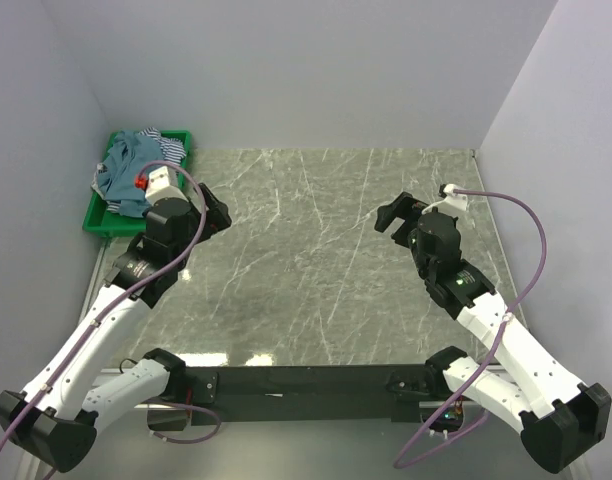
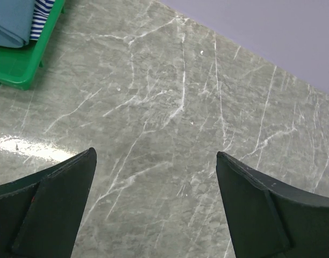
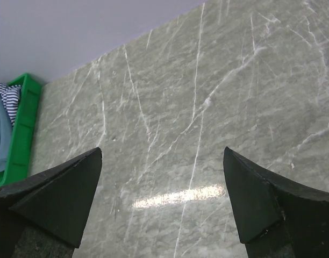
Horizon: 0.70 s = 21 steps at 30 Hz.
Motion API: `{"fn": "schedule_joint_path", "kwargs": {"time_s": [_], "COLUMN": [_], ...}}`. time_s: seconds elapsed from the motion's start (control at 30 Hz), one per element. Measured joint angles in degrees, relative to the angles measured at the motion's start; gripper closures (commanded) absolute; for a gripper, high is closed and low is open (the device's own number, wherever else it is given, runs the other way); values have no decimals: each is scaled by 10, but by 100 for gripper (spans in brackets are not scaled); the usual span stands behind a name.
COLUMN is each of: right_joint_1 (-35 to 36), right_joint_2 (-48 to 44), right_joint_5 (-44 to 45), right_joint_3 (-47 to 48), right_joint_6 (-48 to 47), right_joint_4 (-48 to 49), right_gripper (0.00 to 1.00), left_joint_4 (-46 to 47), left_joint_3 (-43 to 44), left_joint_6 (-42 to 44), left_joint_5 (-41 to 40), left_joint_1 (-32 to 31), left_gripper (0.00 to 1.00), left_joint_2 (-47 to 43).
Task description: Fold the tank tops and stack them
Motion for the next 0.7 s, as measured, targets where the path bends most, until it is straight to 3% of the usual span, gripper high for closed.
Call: {"fn": "schedule_joint_path", "kwargs": {"time_s": [0.33,0.7], "right_joint_1": [0,0], "right_joint_2": [-1,64], "right_joint_5": [-15,-100], "right_joint_3": [0,8], "right_joint_6": [-3,-17], "right_joint_4": [0,-12], "right_gripper": [0,3], "left_joint_4": [-9,2], "left_joint_3": [74,316], "left_joint_6": [-31,-88], "left_joint_5": [-78,-101], "left_joint_1": [15,271], "left_gripper": [1,2], "left_joint_2": [79,391]}}
